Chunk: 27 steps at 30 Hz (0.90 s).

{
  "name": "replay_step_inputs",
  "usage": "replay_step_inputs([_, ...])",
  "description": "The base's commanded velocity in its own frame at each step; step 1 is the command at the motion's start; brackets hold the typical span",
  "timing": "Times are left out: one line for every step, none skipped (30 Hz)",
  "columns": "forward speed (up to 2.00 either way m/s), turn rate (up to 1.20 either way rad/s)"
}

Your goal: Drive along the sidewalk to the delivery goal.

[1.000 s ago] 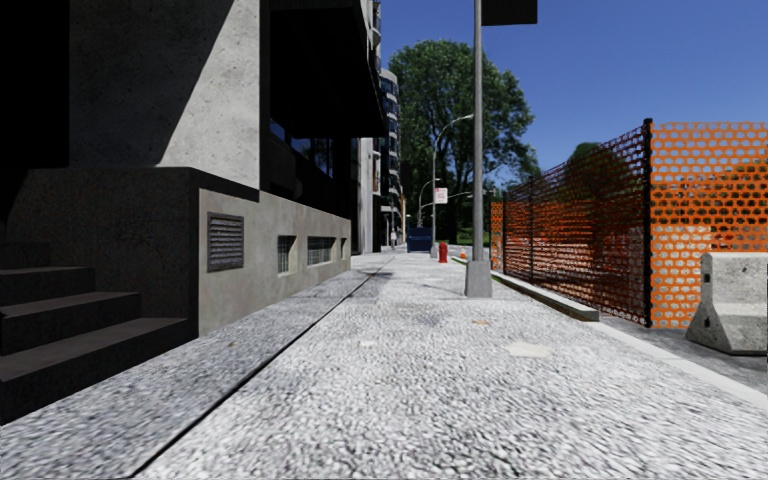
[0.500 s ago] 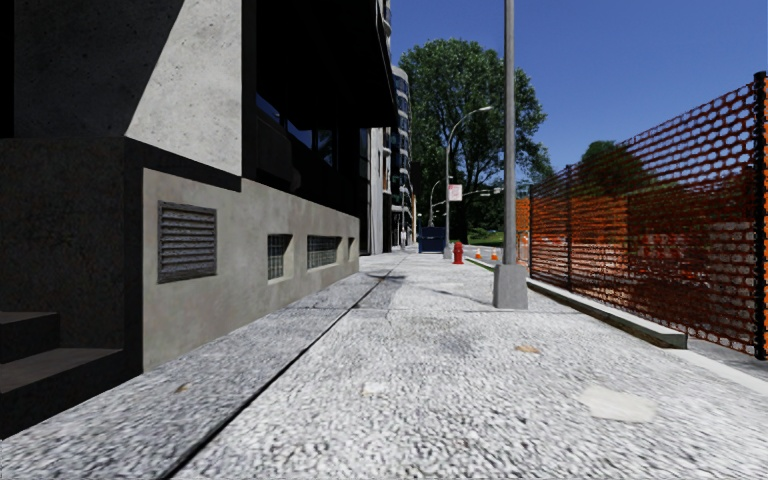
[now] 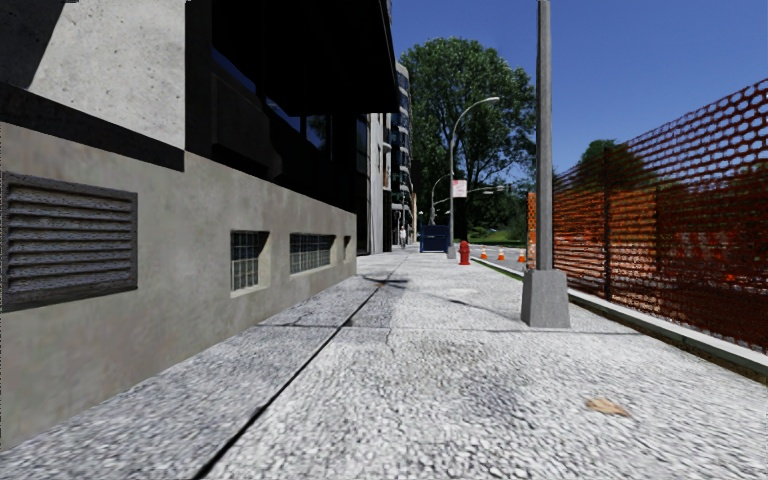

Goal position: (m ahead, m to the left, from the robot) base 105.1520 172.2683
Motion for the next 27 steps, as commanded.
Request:
replay_step_inputs([2.0, 0.0])
replay_step_inputs([2.0, 0.0])
replay_step_inputs([2.0, 0.0])
replay_step_inputs([2.0, 0.0])
replay_step_inputs([2.0, 0.0])
replay_step_inputs([2.0, 0.0])
replay_step_inputs([2.0, 0.0])
replay_step_inputs([2.0, 0.0])
replay_step_inputs([2.0, 0.0])
replay_step_inputs([2.0, 0.0])
replay_step_inputs([2.0, 0.0])
replay_step_inputs([2.0, 0.0])
replay_step_inputs([2.0, 0.0])
replay_step_inputs([2.0, 0.0])
replay_step_inputs([2.0, 0.0])
replay_step_inputs([2.0, 0.0])
replay_step_inputs([2.0, 0.0])
replay_step_inputs([2.0, 0.0])
replay_step_inputs([2.0, 0.0])
replay_step_inputs([2.0, 0.0])
replay_step_inputs([2.0, 0.0])
replay_step_inputs([2.0, 0.0])
replay_step_inputs([2.0, 0.0])
replay_step_inputs([2.0, 0.0])
replay_step_inputs([2.0, 0.0])
replay_step_inputs([2.0, 0.0])
replay_step_inputs([2.0, 0.0])
